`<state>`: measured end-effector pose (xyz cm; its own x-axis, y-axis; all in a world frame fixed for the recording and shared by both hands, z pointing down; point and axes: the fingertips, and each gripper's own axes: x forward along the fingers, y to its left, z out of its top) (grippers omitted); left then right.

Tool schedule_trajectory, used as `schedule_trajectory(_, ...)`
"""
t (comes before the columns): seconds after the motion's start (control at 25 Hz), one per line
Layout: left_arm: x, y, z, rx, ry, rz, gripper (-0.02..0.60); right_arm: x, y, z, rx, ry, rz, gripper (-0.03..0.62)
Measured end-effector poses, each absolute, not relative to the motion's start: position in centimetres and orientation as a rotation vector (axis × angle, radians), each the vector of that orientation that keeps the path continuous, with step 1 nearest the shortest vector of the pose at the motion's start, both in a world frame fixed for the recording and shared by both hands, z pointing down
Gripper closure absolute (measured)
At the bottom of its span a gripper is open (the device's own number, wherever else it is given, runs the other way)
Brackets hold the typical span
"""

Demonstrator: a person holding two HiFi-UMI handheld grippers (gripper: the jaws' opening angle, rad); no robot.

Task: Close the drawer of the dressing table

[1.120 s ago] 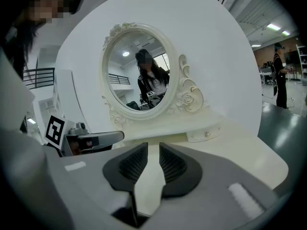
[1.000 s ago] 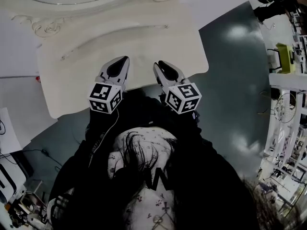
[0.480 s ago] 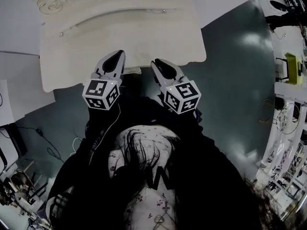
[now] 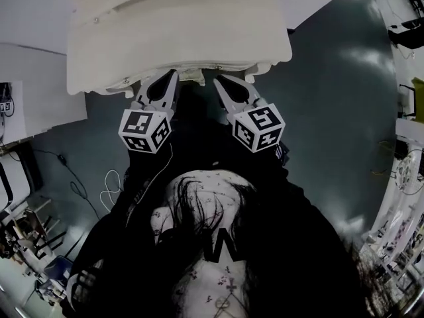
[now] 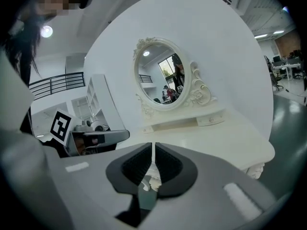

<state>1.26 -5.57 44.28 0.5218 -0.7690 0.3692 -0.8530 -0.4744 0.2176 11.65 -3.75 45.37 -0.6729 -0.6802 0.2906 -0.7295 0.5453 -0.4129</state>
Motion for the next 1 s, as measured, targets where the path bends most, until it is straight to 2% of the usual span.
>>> schedule_trajectory(0.68,-4.2,3.4,43.1,2.397,-1.352,0.345,0.581,3.6,3.1,45.7,1.117,-2.720,0.827,0.566)
schedule_trajectory(1.0,-10.2,7.9,42.6,2.439,-1.294,0.318,0.581,-3.5,7.8,45.8,1.128,-2.699,0.868,0.566)
